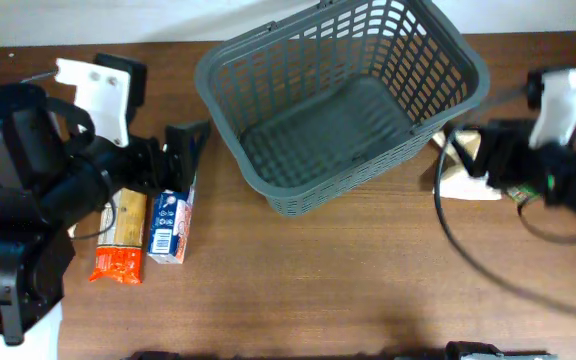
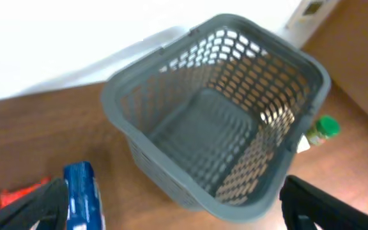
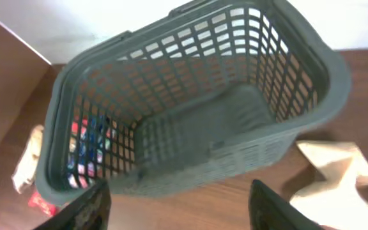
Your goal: Pack container
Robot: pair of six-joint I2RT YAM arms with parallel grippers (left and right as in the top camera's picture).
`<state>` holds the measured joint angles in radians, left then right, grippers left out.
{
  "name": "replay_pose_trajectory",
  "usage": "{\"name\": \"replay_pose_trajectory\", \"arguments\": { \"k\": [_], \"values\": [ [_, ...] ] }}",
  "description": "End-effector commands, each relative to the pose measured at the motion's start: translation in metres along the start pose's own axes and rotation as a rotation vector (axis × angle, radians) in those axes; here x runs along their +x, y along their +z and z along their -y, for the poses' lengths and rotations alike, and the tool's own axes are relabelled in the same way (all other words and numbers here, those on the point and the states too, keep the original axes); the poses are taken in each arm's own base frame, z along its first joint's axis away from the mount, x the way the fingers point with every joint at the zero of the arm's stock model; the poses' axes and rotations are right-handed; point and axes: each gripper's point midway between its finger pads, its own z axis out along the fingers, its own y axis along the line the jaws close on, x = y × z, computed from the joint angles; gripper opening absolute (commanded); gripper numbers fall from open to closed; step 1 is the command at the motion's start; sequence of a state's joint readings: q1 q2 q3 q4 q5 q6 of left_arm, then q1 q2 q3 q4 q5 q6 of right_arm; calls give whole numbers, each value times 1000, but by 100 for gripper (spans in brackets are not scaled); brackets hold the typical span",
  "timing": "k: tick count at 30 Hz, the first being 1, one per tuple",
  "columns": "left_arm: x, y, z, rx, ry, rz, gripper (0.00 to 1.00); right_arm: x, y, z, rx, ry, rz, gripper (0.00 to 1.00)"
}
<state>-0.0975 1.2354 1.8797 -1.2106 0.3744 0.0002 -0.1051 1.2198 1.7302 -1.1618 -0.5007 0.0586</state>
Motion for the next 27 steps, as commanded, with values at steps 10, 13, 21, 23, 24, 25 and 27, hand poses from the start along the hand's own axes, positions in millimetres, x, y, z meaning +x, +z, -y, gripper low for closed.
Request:
{"name": "replay_pose_trajectory", "arguments": {
  "k": [10,13,21,23,24,25,27],
  "values": [
    [114,19,126,237,339,-471,2,-52,81,57,89,135,-89,4],
    [128,28,144,202,478,-501,2,-48,92,64,92,150,-117,4],
    [166,94,163,85,635,-651,2,-30,118,86,137,188,-202,4],
    [174,107,165,81,652,-685,2,-22,123,89,140,201,-237,4],
    [179,114,168,94,672,-702,2,-19,125,91,142,208,-252,4],
    [183,121,170,97,687,-715,1,-13,128,92,143,219,-275,4],
    [190,135,167,86,708,-747,2,-4,132,96,146,228,-317,4]
  ]
}}
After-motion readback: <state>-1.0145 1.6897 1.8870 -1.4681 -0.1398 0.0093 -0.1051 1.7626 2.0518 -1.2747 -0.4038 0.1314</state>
